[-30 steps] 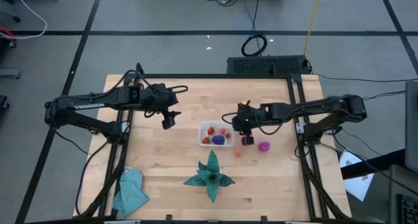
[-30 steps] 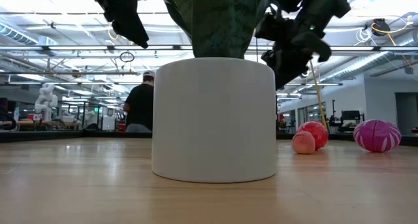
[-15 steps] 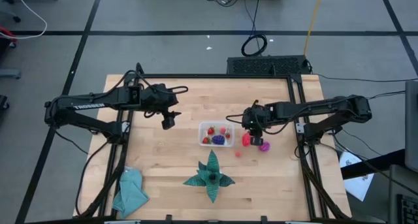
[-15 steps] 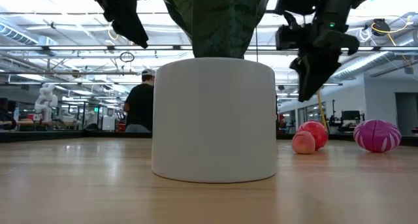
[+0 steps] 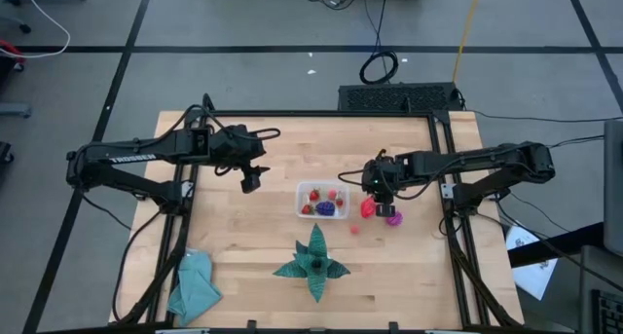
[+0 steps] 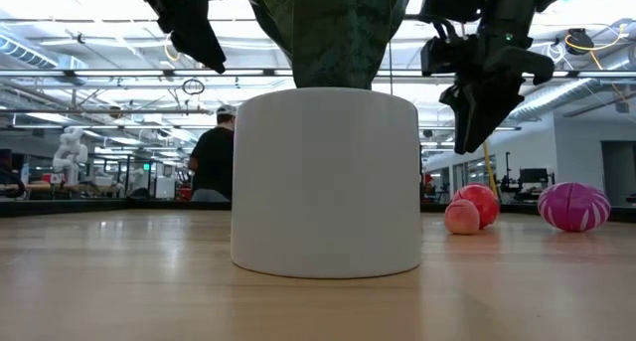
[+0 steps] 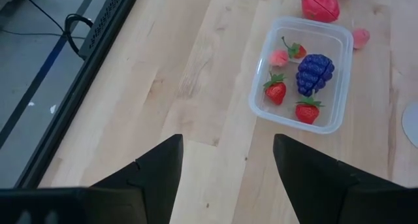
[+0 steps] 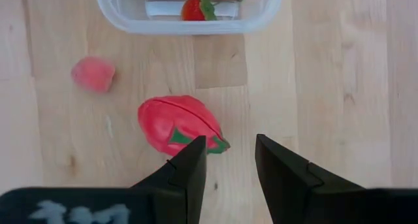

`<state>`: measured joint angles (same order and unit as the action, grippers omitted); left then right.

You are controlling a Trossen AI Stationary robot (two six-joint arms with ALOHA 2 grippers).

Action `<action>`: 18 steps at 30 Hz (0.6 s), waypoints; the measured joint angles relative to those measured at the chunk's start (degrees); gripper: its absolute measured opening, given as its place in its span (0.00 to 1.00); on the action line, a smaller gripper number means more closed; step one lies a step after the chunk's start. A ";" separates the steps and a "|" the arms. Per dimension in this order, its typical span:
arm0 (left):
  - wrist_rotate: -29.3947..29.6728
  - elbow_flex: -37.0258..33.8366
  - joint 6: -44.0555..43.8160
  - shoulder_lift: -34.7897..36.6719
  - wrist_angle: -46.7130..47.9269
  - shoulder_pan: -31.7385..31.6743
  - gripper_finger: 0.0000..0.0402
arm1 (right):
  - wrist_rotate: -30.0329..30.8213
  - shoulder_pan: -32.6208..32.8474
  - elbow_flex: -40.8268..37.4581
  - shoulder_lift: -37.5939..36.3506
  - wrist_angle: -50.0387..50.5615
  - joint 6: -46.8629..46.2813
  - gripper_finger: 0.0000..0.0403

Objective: Pick and placing Produce into tupperware
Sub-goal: Put the pink dragon fruit into the transparent bin

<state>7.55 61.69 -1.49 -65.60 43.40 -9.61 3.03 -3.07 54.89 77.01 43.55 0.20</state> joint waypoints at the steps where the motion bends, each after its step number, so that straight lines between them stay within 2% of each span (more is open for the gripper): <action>1: 0.00 0.00 -0.01 0.00 0.02 0.00 0.61 | 0.00 0.00 0.00 0.00 0.02 -0.38 0.31; 9: 0.00 0.00 -0.18 0.00 0.00 0.00 0.61 | -0.02 0.00 0.00 0.00 0.02 0.24 0.33; 12: 0.00 0.00 -0.28 0.00 0.00 0.00 0.61 | -0.02 -0.01 0.00 0.00 0.01 0.43 0.40; 18: 0.00 0.00 -0.32 0.00 -0.01 0.00 0.61 | 0.31 -0.02 0.00 0.02 -1.03 0.67 0.61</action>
<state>7.55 61.69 -1.80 -65.60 43.39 -9.61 3.34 -3.09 54.89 77.03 42.52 0.87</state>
